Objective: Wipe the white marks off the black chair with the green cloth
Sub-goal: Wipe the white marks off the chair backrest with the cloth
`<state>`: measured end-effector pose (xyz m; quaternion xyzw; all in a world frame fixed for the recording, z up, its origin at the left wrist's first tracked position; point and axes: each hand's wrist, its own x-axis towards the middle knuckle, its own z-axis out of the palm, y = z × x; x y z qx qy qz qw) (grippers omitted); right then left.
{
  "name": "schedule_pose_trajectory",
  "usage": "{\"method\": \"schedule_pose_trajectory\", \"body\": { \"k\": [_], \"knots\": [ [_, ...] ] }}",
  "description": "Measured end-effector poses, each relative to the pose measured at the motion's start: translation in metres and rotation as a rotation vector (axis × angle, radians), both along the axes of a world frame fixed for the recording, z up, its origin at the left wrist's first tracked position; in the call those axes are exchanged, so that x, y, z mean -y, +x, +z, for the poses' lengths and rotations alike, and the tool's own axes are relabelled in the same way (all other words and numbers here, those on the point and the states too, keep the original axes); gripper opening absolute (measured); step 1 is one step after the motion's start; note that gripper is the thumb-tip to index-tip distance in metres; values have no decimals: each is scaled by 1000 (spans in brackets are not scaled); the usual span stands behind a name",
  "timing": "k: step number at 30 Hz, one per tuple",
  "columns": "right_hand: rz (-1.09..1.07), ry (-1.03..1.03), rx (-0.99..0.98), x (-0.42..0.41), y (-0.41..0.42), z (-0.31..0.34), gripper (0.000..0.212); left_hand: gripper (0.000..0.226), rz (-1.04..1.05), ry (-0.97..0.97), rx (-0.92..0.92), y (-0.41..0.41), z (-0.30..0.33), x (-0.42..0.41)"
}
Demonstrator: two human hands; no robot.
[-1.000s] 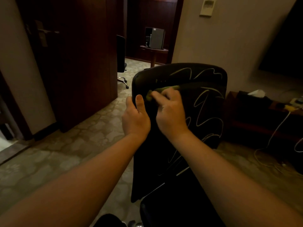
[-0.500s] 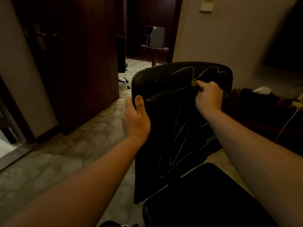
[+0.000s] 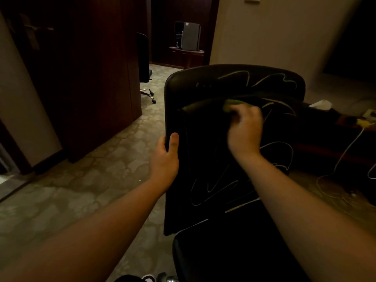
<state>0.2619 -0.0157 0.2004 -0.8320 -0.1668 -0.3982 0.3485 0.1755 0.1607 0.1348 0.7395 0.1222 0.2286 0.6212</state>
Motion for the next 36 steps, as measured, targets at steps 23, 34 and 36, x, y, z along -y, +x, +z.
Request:
{"method": "schedule_pose_trajectory", "body": {
  "k": [23, 34, 36],
  "knots": [
    [81, -49, 60, -5, 2, -52, 23, 59, 45, 27, 21, 41, -11, 12],
    [547, -718, 53, 15, -52, -194, 20, 50, -55, -46, 4, 60, -20, 11],
    [523, -767, 84, 21, -39, -188, 23, 36, -86, -64, -19, 60, -29, 16]
  ]
}}
